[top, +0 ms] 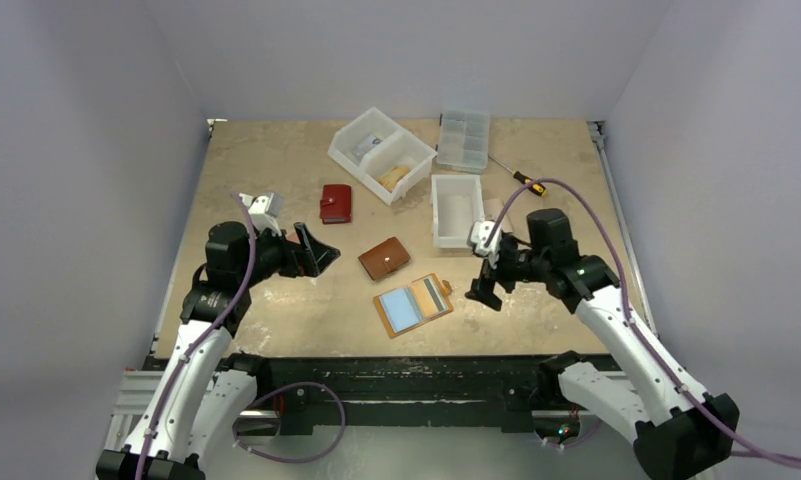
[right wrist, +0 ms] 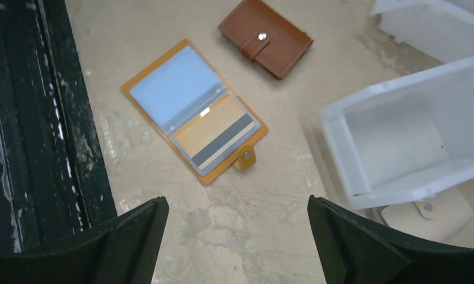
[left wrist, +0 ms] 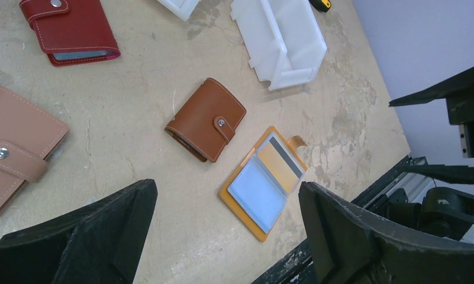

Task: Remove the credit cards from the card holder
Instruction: Move the card holder to the center of the board.

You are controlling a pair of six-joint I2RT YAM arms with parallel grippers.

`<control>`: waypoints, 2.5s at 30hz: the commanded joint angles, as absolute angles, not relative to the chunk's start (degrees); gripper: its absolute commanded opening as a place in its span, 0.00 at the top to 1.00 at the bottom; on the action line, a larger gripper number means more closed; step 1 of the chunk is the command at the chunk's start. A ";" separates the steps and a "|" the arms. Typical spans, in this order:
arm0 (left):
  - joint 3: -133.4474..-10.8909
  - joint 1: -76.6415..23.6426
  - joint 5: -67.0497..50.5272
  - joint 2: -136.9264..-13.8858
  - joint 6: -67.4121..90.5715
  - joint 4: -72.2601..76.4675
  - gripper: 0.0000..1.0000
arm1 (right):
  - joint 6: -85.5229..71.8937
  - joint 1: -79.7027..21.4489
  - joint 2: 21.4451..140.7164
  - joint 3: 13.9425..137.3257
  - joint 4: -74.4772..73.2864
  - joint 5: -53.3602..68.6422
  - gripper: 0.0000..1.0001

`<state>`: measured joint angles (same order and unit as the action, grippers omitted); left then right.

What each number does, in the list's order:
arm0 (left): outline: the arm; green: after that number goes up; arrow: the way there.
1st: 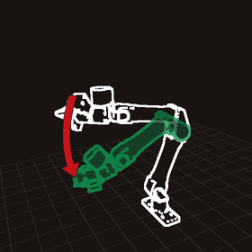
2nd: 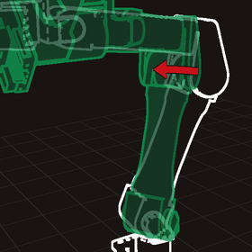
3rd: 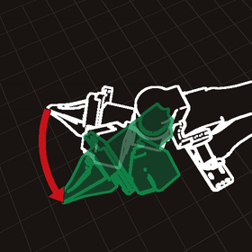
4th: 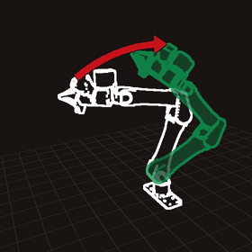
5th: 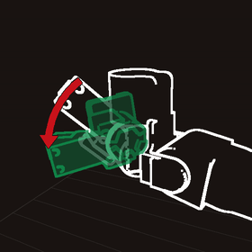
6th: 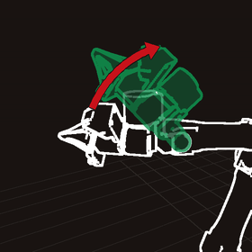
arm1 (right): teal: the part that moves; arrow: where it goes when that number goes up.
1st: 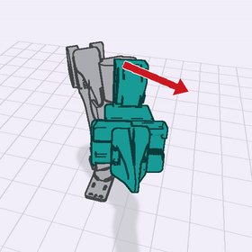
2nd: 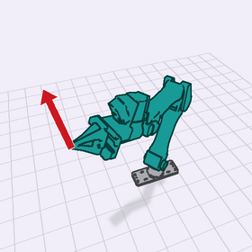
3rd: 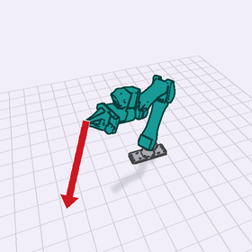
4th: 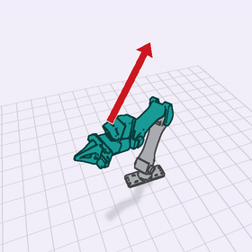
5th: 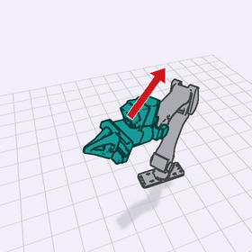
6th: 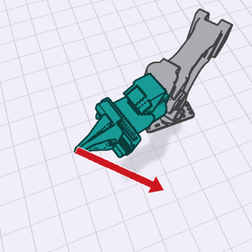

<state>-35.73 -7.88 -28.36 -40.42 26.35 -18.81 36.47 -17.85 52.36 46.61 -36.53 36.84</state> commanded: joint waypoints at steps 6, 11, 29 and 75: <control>-35.07 -7.56 -29.71 -39.40 25.67 -15.57 0.01 | 36.98 -33.19 60.99 42.16 -26.25 19.14 0.01; -34.93 -7.56 -29.70 -39.29 25.84 -15.39 0.01 | 30.00 -37.56 67.47 41.31 -17.25 13.44 0.05; -34.90 -7.60 -29.78 -38.29 25.82 -15.38 0.01 | 25.20 -38.71 83.12 45.03 -11.59 5.49 0.72; -34.69 -7.76 -31.11 -38.06 25.92 -14.96 0.01 | 22.82 8.20 100.98 71.59 -29.26 36.00 0.27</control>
